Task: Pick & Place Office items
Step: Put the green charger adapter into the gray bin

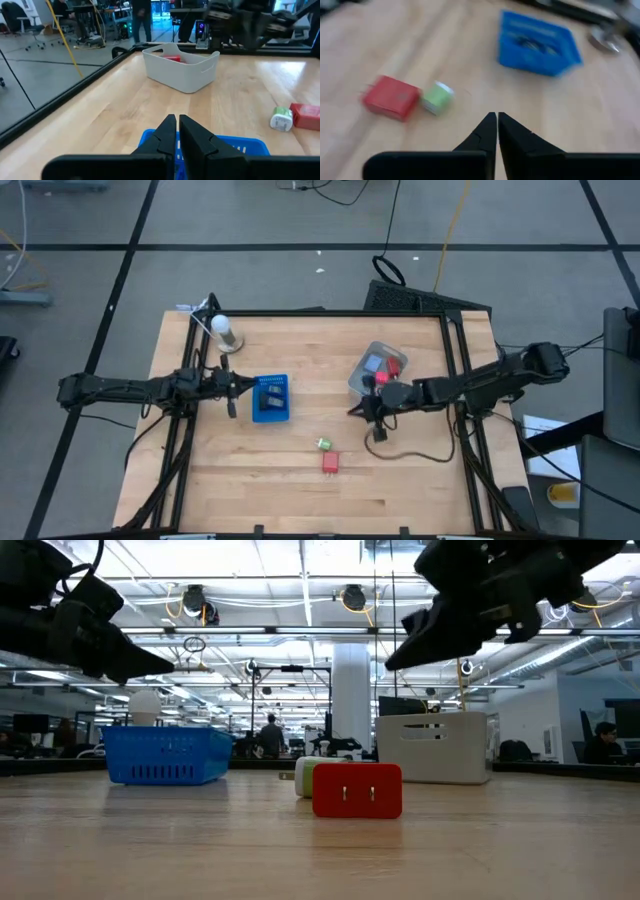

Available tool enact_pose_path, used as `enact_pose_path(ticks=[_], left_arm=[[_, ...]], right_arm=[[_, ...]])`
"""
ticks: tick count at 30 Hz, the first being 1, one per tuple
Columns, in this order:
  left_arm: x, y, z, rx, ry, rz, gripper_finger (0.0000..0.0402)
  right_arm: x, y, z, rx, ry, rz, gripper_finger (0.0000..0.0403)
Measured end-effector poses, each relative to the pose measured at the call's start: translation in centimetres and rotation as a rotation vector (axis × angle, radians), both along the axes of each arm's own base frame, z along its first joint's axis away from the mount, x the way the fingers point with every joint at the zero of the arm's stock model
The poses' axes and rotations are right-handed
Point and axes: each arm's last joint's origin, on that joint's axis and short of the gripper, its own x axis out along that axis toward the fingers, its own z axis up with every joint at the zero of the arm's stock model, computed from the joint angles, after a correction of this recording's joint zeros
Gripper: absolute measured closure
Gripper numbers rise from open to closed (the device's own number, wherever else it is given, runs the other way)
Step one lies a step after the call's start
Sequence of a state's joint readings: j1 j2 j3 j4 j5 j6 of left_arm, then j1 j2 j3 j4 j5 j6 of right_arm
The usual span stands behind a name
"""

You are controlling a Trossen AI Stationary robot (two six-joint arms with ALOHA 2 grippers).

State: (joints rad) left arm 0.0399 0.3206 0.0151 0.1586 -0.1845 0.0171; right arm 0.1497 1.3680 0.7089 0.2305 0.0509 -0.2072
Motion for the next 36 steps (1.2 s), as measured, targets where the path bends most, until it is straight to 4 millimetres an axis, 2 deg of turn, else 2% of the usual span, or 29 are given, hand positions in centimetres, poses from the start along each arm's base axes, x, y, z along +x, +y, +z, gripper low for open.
enact_pose_path(ticks=[2, 5, 8, 12, 18, 23, 36], left_arm=[[0.0, 0.0, 0.0, -0.012, -0.003, 0.002, 0.0376], [0.0, 0.0, 0.0, -0.008, -0.003, 0.002, 0.0376], [0.0, 0.0, 0.1, -0.004, -0.014, 0.001, 0.0376], [0.0, 0.0, 0.1, -0.031, -0.016, 0.005, 0.0376], [0.0, 0.0, 0.0, -0.033, -0.001, 0.005, 0.0376], [0.0, 0.0, 0.0, -0.033, -0.001, 0.005, 0.0376], [0.0, 0.0, 0.0, -0.045, -0.008, 0.006, 0.0376]], right_arm=[[0.3, 0.8, 0.0, 0.002, -0.039, 0.025, 0.0373], [1.3, 1.4, 0.2, 0.040, -0.051, -0.044, 0.0336], [3.1, 1.6, -0.1, 0.069, 0.053, -0.125, 0.0290], [6.0, 2.4, -0.3, 0.131, 0.100, -0.120, 0.0236], [8.0, 3.4, -1.2, 0.217, 0.233, -0.143, 0.0182], [8.8, 3.8, -1.9, 0.290, 0.287, -0.120, 0.0160], [10.2, 4.5, -5.4, 0.379, 0.324, -0.144, 0.0158]])
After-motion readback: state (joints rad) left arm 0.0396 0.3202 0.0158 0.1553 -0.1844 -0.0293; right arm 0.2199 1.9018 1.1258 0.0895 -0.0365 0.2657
